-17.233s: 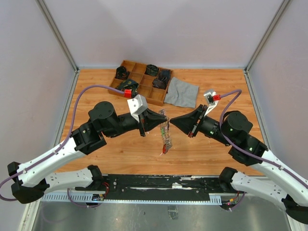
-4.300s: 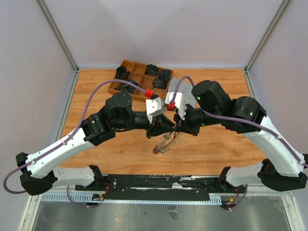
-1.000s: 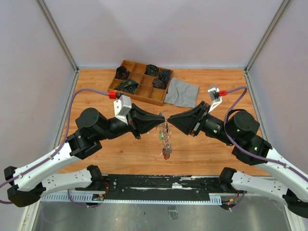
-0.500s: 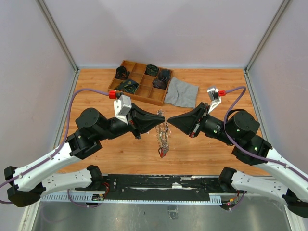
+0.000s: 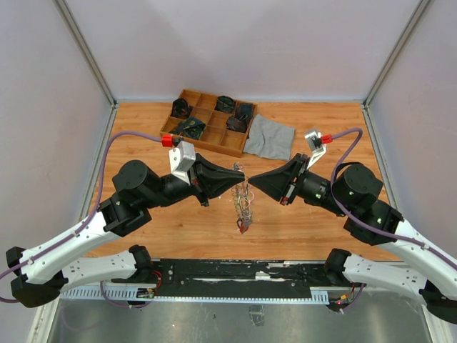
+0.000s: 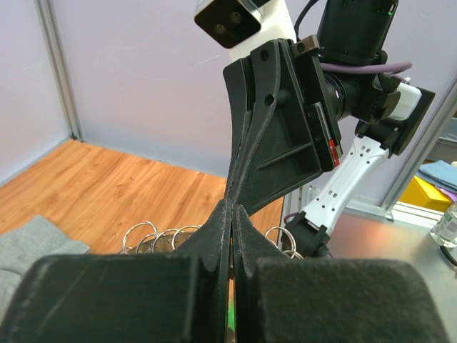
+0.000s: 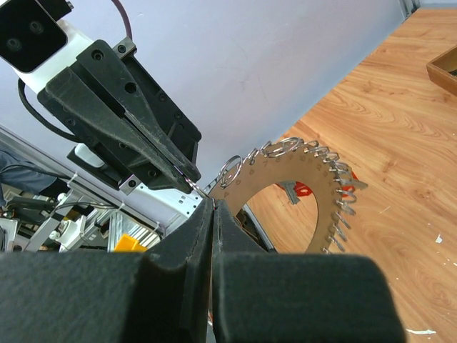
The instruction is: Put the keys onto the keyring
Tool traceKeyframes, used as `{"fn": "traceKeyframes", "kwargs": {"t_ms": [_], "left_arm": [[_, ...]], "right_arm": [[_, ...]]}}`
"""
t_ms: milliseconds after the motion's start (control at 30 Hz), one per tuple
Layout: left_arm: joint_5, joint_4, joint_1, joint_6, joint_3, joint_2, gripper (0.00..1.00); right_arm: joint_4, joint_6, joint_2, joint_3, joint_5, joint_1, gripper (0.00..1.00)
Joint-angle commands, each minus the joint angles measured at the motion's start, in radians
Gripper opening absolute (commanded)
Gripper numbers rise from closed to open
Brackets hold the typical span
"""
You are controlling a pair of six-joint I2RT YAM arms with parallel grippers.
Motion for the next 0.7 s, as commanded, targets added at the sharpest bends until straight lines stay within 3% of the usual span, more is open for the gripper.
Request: {"fn": "traceKeyframes", "kwargs": {"t_ms": [0,467,667], "left_arm": [[-0.011,0.076,-0.009,0.012,0.013,-0.015,0.0],[-0.006,0.076,-0.008,0.015,0.014,-0.016,0.0],[-0.002,0.075,-0.008,0.013,0.014,-0.022,0.0]], "right_arm": [[0.0,0.002,0.008,-0.01,0.004,0.006,0.01],[0.032,-0.037,0.007,-0.021,0.004,0.006,0.15],[0.038,-0.2,-0.043,-0.017,0.012,0.005,0.24]]}}
